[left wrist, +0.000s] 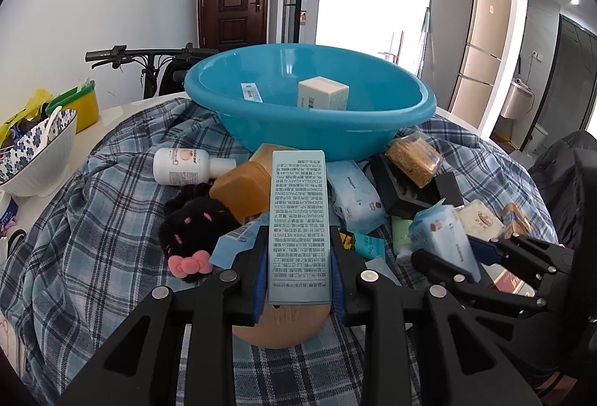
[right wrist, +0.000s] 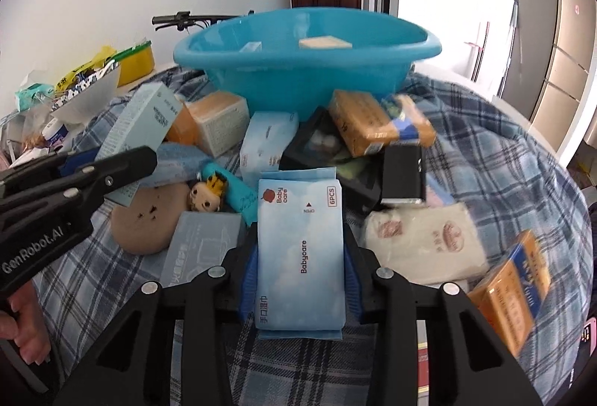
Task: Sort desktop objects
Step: 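Lift both held items and carry them over the turquoise basin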
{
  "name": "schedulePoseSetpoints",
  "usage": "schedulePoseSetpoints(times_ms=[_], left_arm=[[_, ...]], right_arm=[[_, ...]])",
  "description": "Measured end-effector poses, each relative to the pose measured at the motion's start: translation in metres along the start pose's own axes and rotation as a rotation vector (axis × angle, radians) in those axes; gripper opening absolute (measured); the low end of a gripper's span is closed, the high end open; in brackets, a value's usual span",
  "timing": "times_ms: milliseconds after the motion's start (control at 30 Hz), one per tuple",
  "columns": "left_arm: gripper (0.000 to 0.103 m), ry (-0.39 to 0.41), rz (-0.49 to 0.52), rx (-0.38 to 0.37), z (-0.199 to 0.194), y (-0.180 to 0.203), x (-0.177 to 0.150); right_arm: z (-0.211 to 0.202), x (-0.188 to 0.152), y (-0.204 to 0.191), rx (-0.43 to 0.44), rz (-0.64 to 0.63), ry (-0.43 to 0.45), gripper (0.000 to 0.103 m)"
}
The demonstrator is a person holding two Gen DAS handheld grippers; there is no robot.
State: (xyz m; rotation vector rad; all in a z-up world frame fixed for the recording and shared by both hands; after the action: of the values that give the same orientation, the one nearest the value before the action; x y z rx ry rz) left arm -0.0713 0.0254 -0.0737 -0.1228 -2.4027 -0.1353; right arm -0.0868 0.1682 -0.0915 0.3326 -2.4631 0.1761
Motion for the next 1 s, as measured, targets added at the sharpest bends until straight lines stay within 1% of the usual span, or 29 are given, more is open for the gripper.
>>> schedulePoseSetpoints(times_ms=[200, 333, 400, 433, 567, 633, 667, 900, 1000], left_arm=[[0.030, 0.066, 0.015, 0.023, -0.012, -0.003, 0.025], [0.030, 0.149, 0.032, 0.049, -0.031, -0.004, 0.054], [0.030, 0.188, 0.038, 0.058, -0.042, -0.004, 0.065], [0.030, 0.213, 0.042, 0.063, -0.049, -0.004, 0.073], [0.030, 0.282, 0.053, 0.075, -0.069, -0.003, 0.094], [0.030, 0.308, 0.054, 0.074, -0.077, -0.003, 0.104], [0.030, 0.319, 0.058, 0.075, -0.081, -0.002, 0.109], [0.030, 0.426, 0.067, 0.093, -0.116, 0.000, 0.143], [0.030, 0.491, 0.050, 0.068, -0.143, 0.001, 0.156]], right_arm=[[-0.018, 0.021, 0.001, 0.000, 0.003, 0.065, 0.037], [-0.038, 0.047, 0.003, -0.002, 0.026, 0.145, 0.037], [-0.049, 0.061, 0.003, -0.009, 0.019, 0.183, 0.037], [-0.055, 0.068, 0.000, 0.016, -0.004, 0.202, 0.037], [-0.082, 0.098, -0.003, 0.007, -0.014, 0.284, 0.037], [-0.095, 0.112, -0.007, 0.005, -0.023, 0.326, 0.037], [-0.102, 0.118, -0.006, -0.025, -0.014, 0.342, 0.037], [-0.147, 0.154, -0.021, -0.018, -0.045, 0.470, 0.037], [-0.167, 0.168, -0.024, -0.006, -0.046, 0.518, 0.037]])
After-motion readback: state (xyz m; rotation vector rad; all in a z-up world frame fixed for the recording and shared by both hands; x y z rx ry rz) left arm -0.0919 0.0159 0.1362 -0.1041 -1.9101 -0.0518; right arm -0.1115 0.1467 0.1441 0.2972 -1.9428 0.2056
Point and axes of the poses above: each gripper's, at about its wrist camera, not at the fingertips, and z roughly the way its jaws point, y to its right, x to its top, the point moved 9 cm from there along z, roughly the way its jaws point, and after that the axes turned 7 degrees about -y, right-handed, at the moved point
